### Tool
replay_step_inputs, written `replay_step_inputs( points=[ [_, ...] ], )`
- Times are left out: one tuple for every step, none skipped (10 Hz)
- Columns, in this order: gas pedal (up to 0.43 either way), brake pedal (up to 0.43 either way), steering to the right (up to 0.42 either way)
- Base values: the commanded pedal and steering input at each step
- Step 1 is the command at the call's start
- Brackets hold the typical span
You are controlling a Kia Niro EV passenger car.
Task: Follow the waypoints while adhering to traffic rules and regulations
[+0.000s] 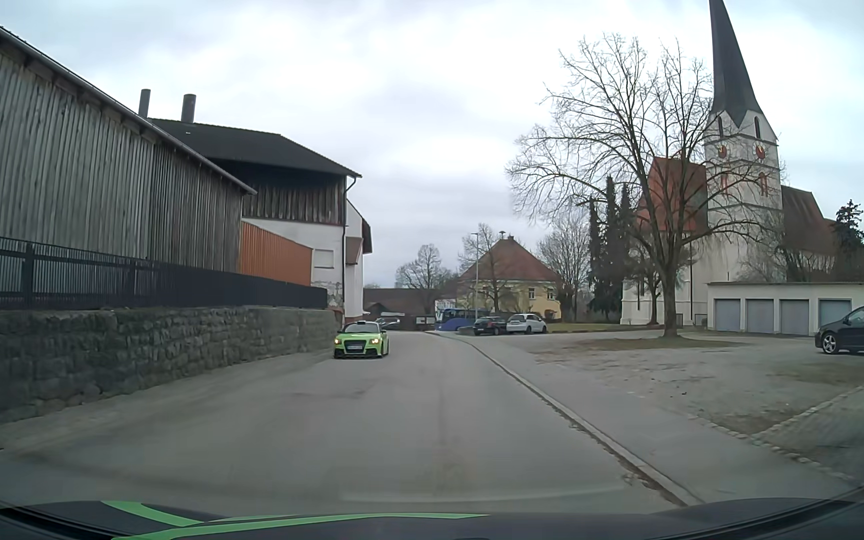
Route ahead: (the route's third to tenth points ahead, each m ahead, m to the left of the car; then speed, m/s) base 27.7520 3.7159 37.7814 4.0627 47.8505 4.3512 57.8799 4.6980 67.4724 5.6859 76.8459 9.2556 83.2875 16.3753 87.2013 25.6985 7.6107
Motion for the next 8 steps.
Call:
replay_step_inputs(
  points=[
    [0.028, 0.000, 0.019],
    [0.028, 0.000, 0.019],
    [0.028, 0.000, 0.018],
    [0.028, 0.000, 0.016],
    [0.028, 0.000, 0.012],
    [0.028, 0.000, 0.009],
    [0.028, 0.000, 0.007],
    [0.028, 0.000, 0.006]
  ],
)
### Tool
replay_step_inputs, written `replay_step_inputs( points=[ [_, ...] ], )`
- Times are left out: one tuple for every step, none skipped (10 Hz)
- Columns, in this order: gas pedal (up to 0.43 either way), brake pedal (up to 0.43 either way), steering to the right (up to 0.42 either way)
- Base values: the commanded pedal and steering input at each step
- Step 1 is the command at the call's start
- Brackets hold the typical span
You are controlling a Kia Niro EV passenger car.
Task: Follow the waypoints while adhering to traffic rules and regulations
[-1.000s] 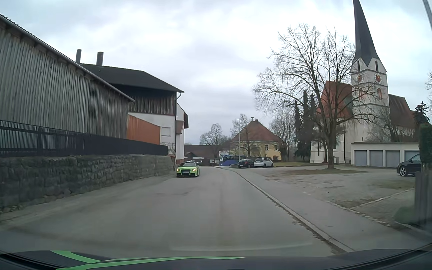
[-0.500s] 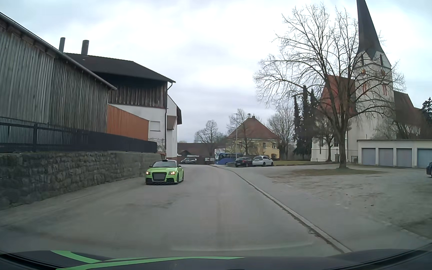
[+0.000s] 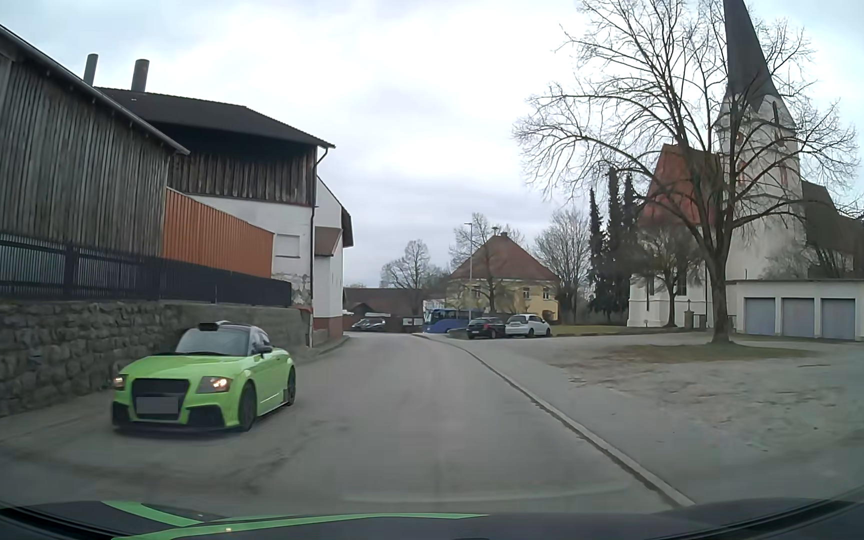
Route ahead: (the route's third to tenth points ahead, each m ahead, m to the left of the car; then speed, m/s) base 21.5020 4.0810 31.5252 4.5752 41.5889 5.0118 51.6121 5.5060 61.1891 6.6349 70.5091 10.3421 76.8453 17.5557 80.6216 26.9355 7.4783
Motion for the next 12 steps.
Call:
replay_step_inputs(
  points=[
    [0.028, 0.000, 0.005],
    [0.039, 0.000, 0.004],
    [0.039, 0.000, 0.002],
    [0.039, 0.000, 0.000],
    [0.039, 0.000, 0.000],
    [0.039, 0.000, 0.000],
    [0.039, 0.000, 0.000],
    [0.039, 0.000, 0.000],
    [0.039, 0.000, 0.000],
    [0.039, 0.000, 0.000],
    [0.039, 0.000, 0.000],
    [0.039, 0.000, 0.000]
  ],
)
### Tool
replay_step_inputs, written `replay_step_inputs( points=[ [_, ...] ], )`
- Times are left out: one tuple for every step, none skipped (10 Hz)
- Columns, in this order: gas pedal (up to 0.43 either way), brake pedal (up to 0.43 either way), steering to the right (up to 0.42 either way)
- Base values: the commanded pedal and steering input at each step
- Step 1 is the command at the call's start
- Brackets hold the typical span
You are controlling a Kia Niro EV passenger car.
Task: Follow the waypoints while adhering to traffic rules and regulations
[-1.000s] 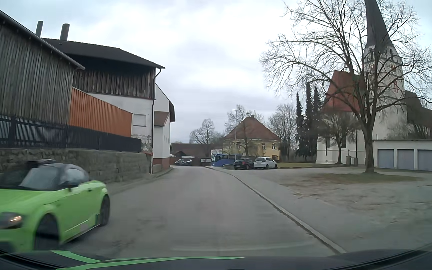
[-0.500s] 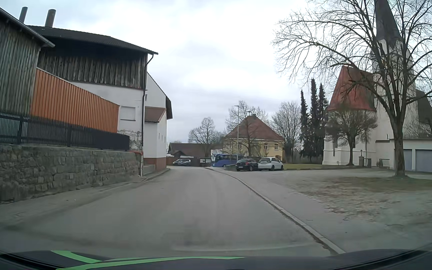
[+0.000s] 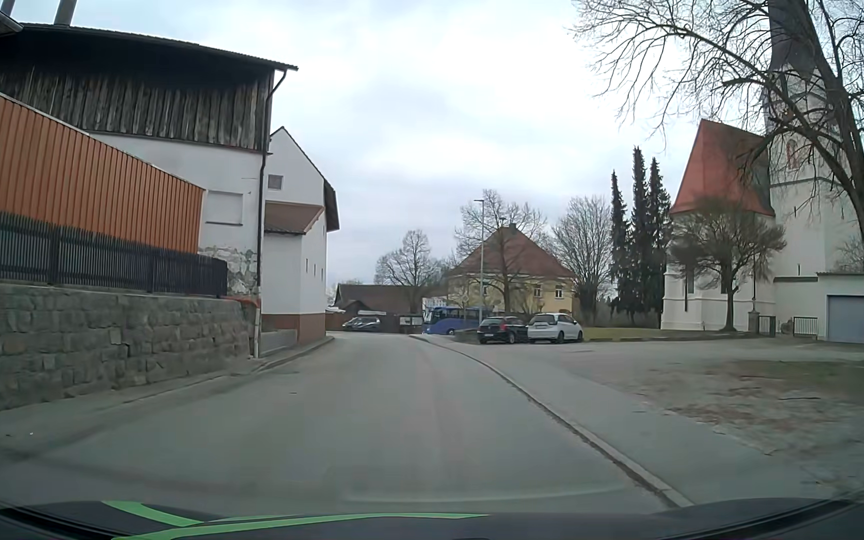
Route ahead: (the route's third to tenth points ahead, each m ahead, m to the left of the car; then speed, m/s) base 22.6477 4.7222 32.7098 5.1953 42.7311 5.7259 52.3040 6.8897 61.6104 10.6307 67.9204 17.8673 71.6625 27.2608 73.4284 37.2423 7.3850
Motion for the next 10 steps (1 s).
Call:
replay_step_inputs(
  points=[
    [0.039, 0.000, 0.000],
    [0.039, 0.000, 0.000],
    [0.047, 0.000, 0.000],
    [0.047, 0.000, 0.000],
    [0.047, 0.000, 0.000],
    [0.047, 0.000, 0.000],
    [0.047, 0.000, 0.000],
    [0.047, 0.000, 0.000],
    [0.047, 0.000, 0.000],
    [0.047, 0.000, 0.000]
  ],
)
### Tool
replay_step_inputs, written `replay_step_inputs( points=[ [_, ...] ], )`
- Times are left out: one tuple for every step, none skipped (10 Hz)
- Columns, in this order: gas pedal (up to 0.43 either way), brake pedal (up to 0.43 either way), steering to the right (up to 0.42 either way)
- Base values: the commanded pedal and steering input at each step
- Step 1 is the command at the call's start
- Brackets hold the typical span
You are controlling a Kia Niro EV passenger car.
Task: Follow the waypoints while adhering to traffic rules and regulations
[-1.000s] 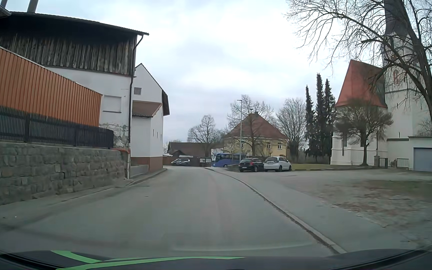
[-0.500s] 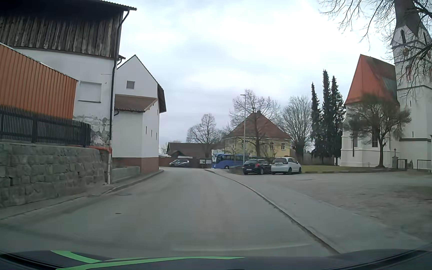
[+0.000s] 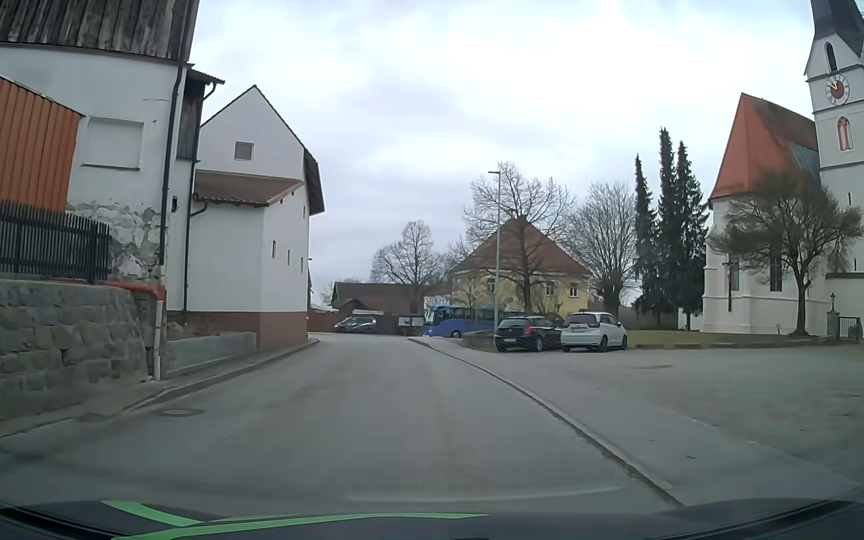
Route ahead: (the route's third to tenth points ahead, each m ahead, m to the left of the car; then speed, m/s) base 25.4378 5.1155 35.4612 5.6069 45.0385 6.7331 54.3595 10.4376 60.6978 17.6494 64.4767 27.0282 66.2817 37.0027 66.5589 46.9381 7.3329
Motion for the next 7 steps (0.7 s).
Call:
replay_step_inputs(
  points=[
    [0.047, 0.000, 0.000],
    [0.039, 0.000, 0.000],
    [0.039, 0.000, 0.000],
    [0.039, 0.000, 0.000],
    [0.039, 0.000, -0.001],
    [0.039, 0.000, -0.004],
    [0.039, 0.000, -0.006]
  ],
)
